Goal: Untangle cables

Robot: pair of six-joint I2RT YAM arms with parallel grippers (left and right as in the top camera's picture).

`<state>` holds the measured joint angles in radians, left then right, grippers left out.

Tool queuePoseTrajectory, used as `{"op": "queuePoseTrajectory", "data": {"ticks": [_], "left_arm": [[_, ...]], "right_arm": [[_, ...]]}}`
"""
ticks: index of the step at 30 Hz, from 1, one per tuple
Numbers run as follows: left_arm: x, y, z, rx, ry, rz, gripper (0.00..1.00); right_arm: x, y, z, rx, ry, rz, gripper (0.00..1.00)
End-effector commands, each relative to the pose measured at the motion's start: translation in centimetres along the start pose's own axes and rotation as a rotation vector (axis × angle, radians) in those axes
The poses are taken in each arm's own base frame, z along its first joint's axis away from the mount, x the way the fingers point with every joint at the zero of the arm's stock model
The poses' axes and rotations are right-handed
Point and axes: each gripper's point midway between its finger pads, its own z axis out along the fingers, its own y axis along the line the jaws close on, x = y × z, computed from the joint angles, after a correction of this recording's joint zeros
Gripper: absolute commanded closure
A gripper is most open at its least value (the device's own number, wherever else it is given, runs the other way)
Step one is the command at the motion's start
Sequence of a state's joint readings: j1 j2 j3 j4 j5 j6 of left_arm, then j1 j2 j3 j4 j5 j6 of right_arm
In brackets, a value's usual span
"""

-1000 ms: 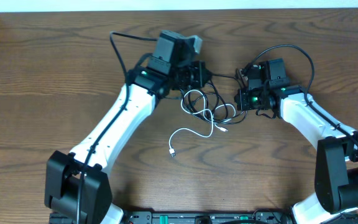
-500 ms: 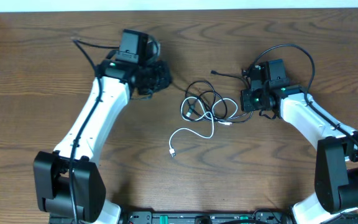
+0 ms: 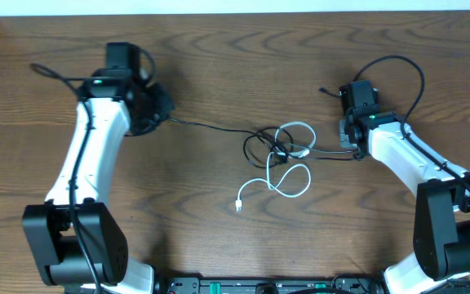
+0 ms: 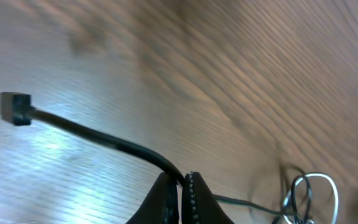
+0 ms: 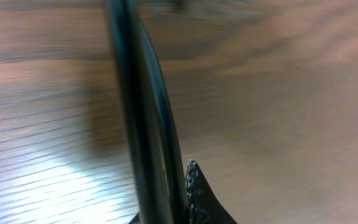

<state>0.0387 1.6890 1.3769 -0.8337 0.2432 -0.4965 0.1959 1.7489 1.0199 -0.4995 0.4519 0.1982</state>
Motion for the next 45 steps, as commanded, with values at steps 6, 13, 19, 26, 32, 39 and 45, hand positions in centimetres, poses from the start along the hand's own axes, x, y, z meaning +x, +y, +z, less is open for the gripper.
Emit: {"op": "queuePoseTrajectory", "data": {"ticks": [6,13,19,26,32,39,45], "left_arm": [[-3.9,3.7,-2.4,0.134,-0.022,-0.186,0.93],[-5.1,2.3,-4.5,0.4,-0.002,-0.141,0.93],[-2.8,0.6,-3.4,0.393,0.057,-0.048,0.89],[-0.2,-1.0,-0.9,0.273,0.084,0.054,0.42],[1.8,-2.7,0.4,0.17,0.078,0.165,0.38],[2.3,-2.9,0.9,0.1,0.056,0.211,0.21],[2.3,-2.0,1.2,0.05,0.055,0.207,0.13]], "right_arm": [[-0.5,-4.1,0.5,0.081,0.001,0.153,0.99],[-1.6,4.7,-1.2,-0.481,0.001,0.088,0.99],[-2.9,10.4,-5.6,-0.861,-0.055,0.029,0.77],[-3.7,12.2,-7.7,-0.99,-0.102,0.0,0.11],[-4.8,14.3,-12.6,-1.276,-0.222,-0.113,0.05],[-7.9,14.5,-19.6,-1.567,-0.349,-0.164,0.02],[-8.5,14.2,-24.5,-1.764,-0.407,-0.239,0.01]]}}
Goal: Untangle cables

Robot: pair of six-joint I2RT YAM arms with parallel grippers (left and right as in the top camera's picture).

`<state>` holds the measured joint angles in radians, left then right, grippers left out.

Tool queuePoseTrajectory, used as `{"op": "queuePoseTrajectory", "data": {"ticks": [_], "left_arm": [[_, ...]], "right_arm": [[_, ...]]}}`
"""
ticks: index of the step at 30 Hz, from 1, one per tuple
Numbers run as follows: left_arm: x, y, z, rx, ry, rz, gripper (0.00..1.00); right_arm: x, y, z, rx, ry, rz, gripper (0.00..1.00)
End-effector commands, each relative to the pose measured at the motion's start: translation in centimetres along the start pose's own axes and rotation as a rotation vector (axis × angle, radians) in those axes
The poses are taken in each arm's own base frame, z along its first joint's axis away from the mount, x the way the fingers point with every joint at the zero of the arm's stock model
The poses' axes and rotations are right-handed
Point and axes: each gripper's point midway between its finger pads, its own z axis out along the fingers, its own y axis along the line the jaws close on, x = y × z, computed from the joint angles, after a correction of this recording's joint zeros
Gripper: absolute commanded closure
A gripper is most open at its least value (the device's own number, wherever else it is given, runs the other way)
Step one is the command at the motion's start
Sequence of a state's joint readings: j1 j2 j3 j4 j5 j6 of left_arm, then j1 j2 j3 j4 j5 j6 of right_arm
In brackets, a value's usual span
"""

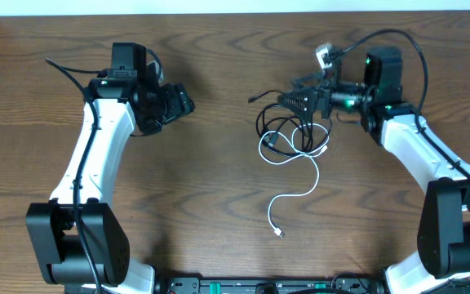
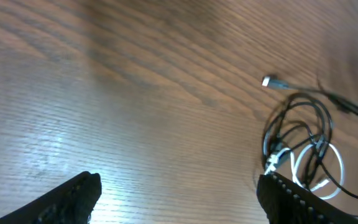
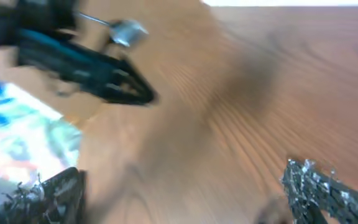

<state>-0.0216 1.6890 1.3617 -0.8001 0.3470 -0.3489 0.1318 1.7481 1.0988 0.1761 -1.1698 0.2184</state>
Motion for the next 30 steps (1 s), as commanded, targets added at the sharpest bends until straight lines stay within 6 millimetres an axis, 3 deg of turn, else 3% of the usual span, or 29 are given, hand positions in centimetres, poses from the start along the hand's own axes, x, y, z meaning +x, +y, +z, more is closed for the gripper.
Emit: {"op": "queuePoseTrajectory", "data": {"ticks": [1,5,7,16,23,30], "left_arm": [[0.4,1.4,0.5,-0.062,0.009,-0.003,0.02],[0.4,1.4,0.5,-0.062,0.007,-0.002,0.02],[0.4,1.4,0.5,-0.062,0.007,-0.002,0.02],[0.4,1.4,0.5,-0.062,0.007,-0.002,0.02],[0.4,1.4,0.5,-0.062,0.007,-0.003,0.02],[0.4,1.4,0.5,-0.062,0.007,-0.002,0.02]], "right_arm": [[-1.0,2.2,-0.1,-0.079,0.005,0.097,0.01],[0.1,-3.9,-0.7,0.268,-0.033,0.245,0.01],[1.3,-6.0,-1.4,0.397,-0.019,0.289,0.01],[4.8,-9.9,-4.1,0.691,0.06,0.343,0.01],[8.3,-9.7,-4.9,0.747,0.167,0.45,0.01],[13.5,-7.1,-4.6,0.748,0.354,0.591,0.01]]}}
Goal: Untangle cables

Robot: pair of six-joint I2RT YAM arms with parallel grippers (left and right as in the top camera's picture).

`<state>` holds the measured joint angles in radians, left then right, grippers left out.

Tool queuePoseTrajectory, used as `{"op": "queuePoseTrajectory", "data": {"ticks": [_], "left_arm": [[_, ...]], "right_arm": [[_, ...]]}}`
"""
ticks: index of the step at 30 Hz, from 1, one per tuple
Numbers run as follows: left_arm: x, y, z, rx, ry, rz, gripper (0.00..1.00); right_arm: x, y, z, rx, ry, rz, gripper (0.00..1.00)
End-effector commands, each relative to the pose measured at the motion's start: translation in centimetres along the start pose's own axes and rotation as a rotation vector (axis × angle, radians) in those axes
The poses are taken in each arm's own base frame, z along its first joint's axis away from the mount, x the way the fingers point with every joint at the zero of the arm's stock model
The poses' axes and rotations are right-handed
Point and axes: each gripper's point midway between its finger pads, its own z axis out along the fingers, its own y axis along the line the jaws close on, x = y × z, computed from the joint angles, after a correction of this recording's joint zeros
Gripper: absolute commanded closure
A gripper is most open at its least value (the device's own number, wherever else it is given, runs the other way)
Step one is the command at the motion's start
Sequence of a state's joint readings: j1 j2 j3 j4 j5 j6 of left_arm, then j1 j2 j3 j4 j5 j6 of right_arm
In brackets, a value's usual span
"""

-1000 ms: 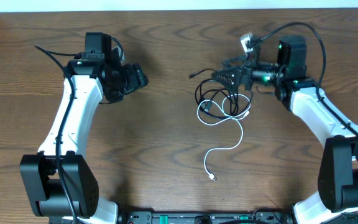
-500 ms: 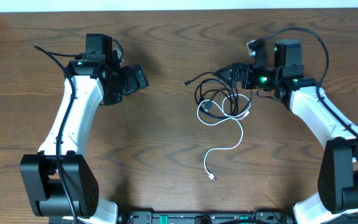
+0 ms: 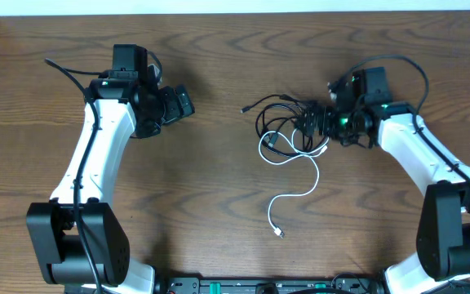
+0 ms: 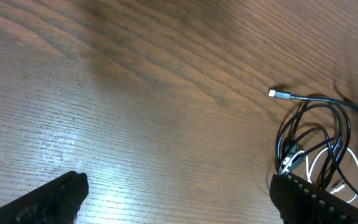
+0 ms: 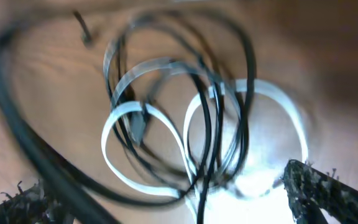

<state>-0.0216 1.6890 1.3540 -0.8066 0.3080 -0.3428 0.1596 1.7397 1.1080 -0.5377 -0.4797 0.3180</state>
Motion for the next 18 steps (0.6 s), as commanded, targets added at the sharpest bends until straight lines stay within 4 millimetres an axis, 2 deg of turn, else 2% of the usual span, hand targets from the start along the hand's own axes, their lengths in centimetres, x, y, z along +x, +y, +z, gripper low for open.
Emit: {"op": "queuePoseTrajectory", "data": {"ticks": [1,5,9,15,18], "left_arm": [[0.3,0.6,0.4,-0.021,0.011,-0.004,0.02],[0.3,0.6,0.4,-0.021,0.01,-0.004,0.02],[0.3,0.6,0.4,-0.021,0.01,-0.004,0.02],[0.3,0.6,0.4,-0.021,0.01,-0.004,0.02],[0.3,0.6,0.4,-0.021,0.01,-0.005,0.02]], "right_arm": [[2.0,1.2,0.4,0.011,0.063,-0.027,0.01],[3.9,3.3,1.3,-0.013,0.12,-0.076,0.01],[4.9,7.3,2.2,-0.117,0.132,-0.169,0.01],[5.2,13.0,3.5,-0.229,0.061,-0.347,0.01],[5.0,14.7,3.6,-0.265,0.024,-0.418,0.01]]}}
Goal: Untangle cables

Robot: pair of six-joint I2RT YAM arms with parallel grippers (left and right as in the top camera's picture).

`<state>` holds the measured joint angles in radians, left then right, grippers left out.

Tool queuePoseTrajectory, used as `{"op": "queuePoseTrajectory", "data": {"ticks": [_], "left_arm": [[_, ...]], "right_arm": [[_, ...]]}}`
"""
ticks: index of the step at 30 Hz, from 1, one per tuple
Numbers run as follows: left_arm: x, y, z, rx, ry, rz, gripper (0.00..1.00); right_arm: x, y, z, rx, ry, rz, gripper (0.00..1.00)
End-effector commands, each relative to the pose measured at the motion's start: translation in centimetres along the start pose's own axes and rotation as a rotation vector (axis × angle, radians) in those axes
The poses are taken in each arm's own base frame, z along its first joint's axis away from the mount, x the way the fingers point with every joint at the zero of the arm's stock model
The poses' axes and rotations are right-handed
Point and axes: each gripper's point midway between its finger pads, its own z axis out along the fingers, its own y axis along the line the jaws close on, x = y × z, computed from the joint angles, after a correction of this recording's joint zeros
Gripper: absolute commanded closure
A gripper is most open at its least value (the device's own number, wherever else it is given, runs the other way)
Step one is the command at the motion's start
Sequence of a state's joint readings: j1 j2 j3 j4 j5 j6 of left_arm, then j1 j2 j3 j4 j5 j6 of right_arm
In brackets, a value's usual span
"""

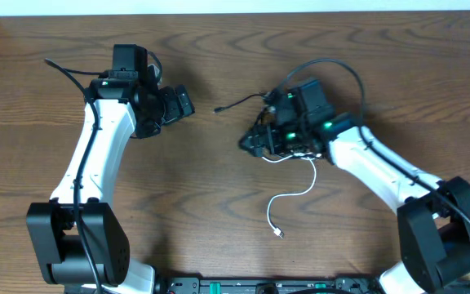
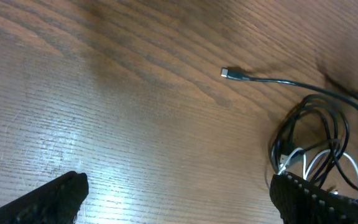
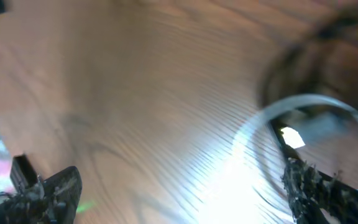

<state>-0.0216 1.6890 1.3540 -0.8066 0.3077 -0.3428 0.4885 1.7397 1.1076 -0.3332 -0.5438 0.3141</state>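
Observation:
A black cable lies coiled mid-table, tangled with a white cable whose plug end trails toward the near edge. The black cable's free plug points left; the left wrist view shows that plug and the coil too. My right gripper hovers open over the coil's left side; its blurred wrist view shows a white loop beside the right gripper and nothing between the fingers. My left gripper is open, well left of the plug, and the left gripper is empty.
The wooden table carries only the two cables. The right arm stretches across the right half toward the centre. The left arm runs along the left side. A pale wall edge borders the far side.
My right gripper moved from the tangle's right side to over its left side, still open. The black cable's plug end and coil lie further left. The left arm is unchanged.
First both grippers were shut on the black cable, left at one end and right at the other, the tangle between them. Then both stood open and the tangle lay bunched toward the right. The right gripper then sat beside it, and now is across it.

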Motion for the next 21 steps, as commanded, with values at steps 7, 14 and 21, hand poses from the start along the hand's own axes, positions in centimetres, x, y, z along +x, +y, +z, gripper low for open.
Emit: {"op": "queuePoseTrajectory", "data": {"ticks": [7,14,21], "left_arm": [[0.3,0.6,0.4,-0.02,0.01,-0.004,0.02],[0.3,0.6,0.4,-0.02,0.01,-0.004,0.02],[0.3,0.6,0.4,-0.02,0.011,-0.004,0.02]], "right_arm": [[-3.8,5.4,-2.8,-0.248,-0.116,-0.146,0.04],[-7.0,3.0,-7.7,-0.205,-0.238,-0.143,0.27],[-6.7,-2.9,-9.1,-0.045,-0.234,-0.015,0.99]]}}
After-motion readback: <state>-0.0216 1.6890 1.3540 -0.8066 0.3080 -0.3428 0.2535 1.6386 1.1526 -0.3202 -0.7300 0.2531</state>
